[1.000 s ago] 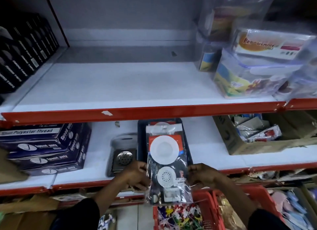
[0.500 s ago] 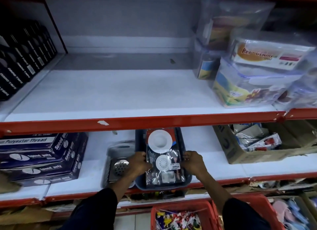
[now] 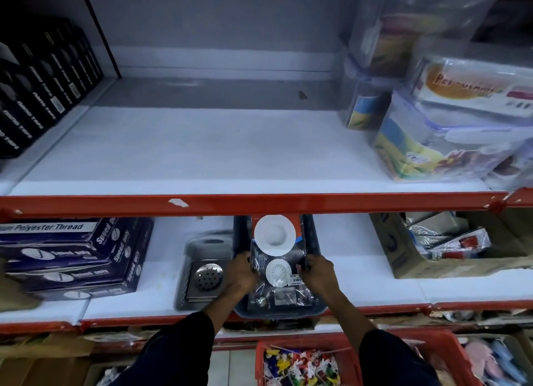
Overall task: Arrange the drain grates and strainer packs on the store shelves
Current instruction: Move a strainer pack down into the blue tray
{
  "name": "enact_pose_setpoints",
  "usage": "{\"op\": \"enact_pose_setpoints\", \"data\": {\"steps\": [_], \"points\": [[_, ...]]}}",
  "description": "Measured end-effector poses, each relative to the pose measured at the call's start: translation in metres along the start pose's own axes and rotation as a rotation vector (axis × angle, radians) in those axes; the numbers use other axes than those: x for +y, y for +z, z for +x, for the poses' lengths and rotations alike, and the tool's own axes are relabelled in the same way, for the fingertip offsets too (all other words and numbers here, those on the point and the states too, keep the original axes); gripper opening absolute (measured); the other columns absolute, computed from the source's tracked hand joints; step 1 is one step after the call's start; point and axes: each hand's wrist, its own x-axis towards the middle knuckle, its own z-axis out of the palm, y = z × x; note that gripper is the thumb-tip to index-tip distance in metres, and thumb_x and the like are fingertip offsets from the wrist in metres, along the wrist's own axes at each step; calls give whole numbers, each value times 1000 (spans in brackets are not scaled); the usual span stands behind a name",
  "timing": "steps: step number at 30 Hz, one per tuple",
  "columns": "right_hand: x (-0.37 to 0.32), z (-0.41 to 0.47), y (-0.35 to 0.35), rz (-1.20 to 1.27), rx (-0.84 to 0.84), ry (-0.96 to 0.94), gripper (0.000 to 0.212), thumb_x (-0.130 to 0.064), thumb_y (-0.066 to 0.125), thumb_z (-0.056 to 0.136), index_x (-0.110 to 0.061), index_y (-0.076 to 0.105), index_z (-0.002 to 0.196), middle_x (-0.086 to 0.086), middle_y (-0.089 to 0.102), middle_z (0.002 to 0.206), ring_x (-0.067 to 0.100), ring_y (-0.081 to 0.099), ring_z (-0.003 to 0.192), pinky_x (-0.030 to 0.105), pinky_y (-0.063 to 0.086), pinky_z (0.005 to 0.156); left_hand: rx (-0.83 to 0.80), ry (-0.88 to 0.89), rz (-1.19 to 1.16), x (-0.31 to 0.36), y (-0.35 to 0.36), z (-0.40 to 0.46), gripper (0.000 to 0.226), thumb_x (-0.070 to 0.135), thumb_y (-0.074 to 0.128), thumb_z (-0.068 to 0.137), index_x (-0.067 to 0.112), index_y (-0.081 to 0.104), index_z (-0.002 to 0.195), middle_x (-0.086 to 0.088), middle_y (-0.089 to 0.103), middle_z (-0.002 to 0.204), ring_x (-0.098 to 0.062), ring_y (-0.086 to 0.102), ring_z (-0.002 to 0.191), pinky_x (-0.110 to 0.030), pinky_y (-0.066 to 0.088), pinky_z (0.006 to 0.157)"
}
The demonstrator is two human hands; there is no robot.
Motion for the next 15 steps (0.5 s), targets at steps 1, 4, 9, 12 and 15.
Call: {"op": "enact_pose_setpoints", "data": {"steps": [1,4,9,12,15], "points": [[-1,-1,0,-6,5,-8,17,-10,63,89,-6,71,102,16,75,106,31,70,98,25,49,77,-7,8,-14,-1,-2,-1,41,7,74,80,10,65,119,-10,77,110,-24,73,99,-31,57,85],[-5,-3,-3,16,66,-40,23,-8,61,89,-9,68,111,17,75,103,33,71,92,32,56,78,37,61,-79,-4,-15,-9,35,8,73,83,9,67,117,-7,75,111,-20,72,99,-25,56,86],[-33,-18,18,36,134,-453,50,-11,57,92,-18,52,141,5,62,138,24,59,125,33,49,104,335,325,42,-46,-67,-31,20,15,61,92,19,72,108,4,78,84,-9,72,68,-32,63,71],[-58,-25,54,-219,-74,-783,54,-19,47,92,-15,47,146,4,47,153,22,31,149,38,17,125,275,382,252,-87,-94,-35,26,21,54,93,21,73,111,-4,79,97,-20,74,80,-26,58,76],[-78,-31,93,-519,-201,-966,56,-26,43,88,-11,50,141,7,50,150,24,19,153,46,-1,126,71,387,504,-117,-105,-35,40,12,47,86,20,67,119,-11,71,122,-32,65,113,-44,48,106]]}}
